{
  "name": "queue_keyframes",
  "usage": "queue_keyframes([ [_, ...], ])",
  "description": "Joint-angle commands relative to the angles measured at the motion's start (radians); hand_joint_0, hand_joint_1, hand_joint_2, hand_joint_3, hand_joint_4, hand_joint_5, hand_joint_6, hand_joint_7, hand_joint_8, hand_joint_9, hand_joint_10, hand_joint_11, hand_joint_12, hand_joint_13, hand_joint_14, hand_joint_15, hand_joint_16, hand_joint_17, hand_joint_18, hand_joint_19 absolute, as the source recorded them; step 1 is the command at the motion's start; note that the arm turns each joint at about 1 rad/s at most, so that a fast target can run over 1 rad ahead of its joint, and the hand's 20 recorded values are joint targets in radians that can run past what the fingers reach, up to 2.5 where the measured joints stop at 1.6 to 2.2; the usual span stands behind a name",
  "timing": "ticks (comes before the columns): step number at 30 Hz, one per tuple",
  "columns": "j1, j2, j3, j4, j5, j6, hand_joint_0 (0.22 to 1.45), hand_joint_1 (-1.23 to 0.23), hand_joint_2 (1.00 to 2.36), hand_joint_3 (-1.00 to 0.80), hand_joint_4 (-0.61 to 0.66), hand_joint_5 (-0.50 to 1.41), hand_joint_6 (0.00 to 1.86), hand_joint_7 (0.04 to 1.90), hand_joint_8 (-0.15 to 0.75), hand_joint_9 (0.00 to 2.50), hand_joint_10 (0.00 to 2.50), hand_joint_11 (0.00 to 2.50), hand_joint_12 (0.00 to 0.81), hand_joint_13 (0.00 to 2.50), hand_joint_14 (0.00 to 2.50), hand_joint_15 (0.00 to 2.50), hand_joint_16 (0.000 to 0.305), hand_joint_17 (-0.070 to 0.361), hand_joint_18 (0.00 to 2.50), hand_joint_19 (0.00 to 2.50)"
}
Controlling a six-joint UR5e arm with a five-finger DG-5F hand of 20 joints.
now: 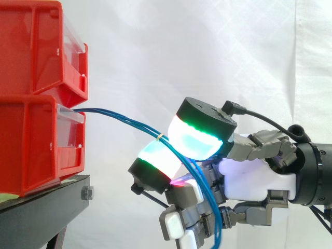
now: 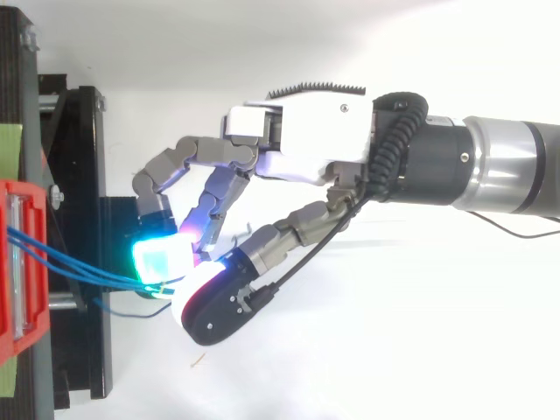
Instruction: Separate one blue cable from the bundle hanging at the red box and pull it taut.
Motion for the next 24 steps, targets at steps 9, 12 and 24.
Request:
queue_keyframes([
  [9,0.002,-0.001,0.001,0.005,-0.001,-0.003,0.57,-0.93,1.0,-0.5,0.0,-0.17,0.91,1.2,0.338,1.2,0.03,1.23,0.339,1.05,0.02,0.57,0.042,0.094,1.03,0.41],
  [12,0.002,-0.001,0.001,0.002,0.002,0.0,0.52,-0.88,1.0,-0.5,0.01,-0.16,0.89,1.21,0.352,1.22,0.03,1.22,0.356,1.07,0.02,0.56,0.044,0.099,1.05,0.42],
  [24,0.004,-0.001,0.001,0.002,0.002,-0.003,0.63,-0.71,1.0,-0.5,0.01,-0.16,0.84,1.24,0.328,1.23,0.03,1.12,0.342,1.08,0.02,0.58,0.041,0.091,1.04,0.48],
])
